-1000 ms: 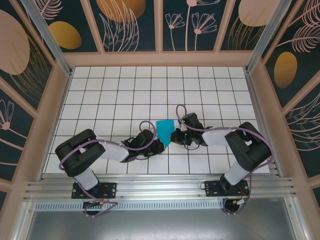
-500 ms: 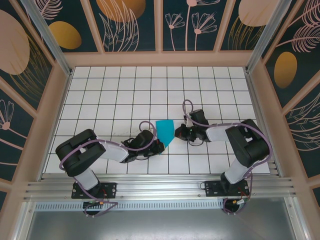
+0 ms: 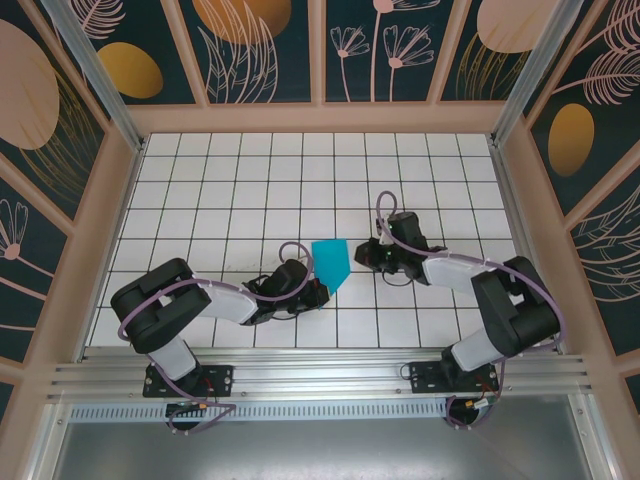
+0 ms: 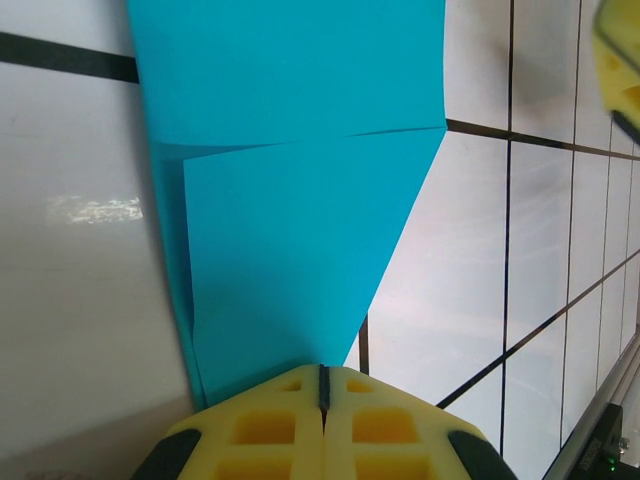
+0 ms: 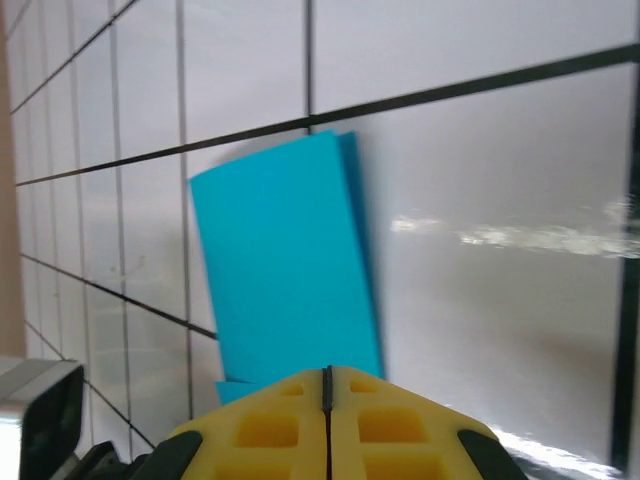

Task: Fold a paper plane with a square sheet of paper (pick it up from the middle)
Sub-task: Third fold the triangle at the center of the table.

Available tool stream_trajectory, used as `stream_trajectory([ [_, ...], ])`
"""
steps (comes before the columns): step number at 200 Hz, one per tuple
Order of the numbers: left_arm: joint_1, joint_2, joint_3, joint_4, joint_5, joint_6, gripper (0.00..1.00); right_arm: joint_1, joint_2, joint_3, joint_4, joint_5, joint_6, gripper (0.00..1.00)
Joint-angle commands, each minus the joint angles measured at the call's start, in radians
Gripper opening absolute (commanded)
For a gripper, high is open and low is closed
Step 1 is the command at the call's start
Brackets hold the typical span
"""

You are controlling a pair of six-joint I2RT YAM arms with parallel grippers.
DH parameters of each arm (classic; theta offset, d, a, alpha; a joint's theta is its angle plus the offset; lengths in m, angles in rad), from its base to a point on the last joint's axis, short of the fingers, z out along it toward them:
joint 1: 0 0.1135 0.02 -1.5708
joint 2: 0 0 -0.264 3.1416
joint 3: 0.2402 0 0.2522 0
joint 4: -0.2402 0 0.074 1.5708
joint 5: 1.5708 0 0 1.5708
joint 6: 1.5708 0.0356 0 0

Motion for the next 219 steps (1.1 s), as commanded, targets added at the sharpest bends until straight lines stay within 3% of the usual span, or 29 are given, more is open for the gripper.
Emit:
stream_trajectory([
  [1, 0.006, 0.044, -0.034, -0.236, -0.042, 0.039, 0.07, 0.056, 0.011, -0.015, 0.023, -0.045, 0.0, 0.08],
  [43, 0.007, 0.045, -0.03, -0.24, -0.043, 0.042, 0.08, 0.14, 0.128, 0.037, 0.051, -0.073, 0.003, 0.07],
  [92, 0.007, -0.019, -0.007, -0.247, -0.017, 0.032, 0.09, 0.146, 0.243, 0.05, -0.017, 0.023, -0.024, 0.04],
  [140, 0.009, -0.193, 0.029, -0.246, -0.021, -0.041, 0.22, 0.145, 0.222, -0.002, -0.021, 0.054, -0.009, 0.03],
  [170, 0.01, -0.189, 0.024, -0.02, 0.025, -0.196, 0.27, 0.147, 0.199, -0.02, 0.0, 0.059, 0.031, 0.03],
  [219, 0.009, -0.014, 0.006, 0.255, 0.019, -0.377, 0.25, 0.153, 0.17, -0.041, 0.034, 0.078, 0.102, 0.03],
])
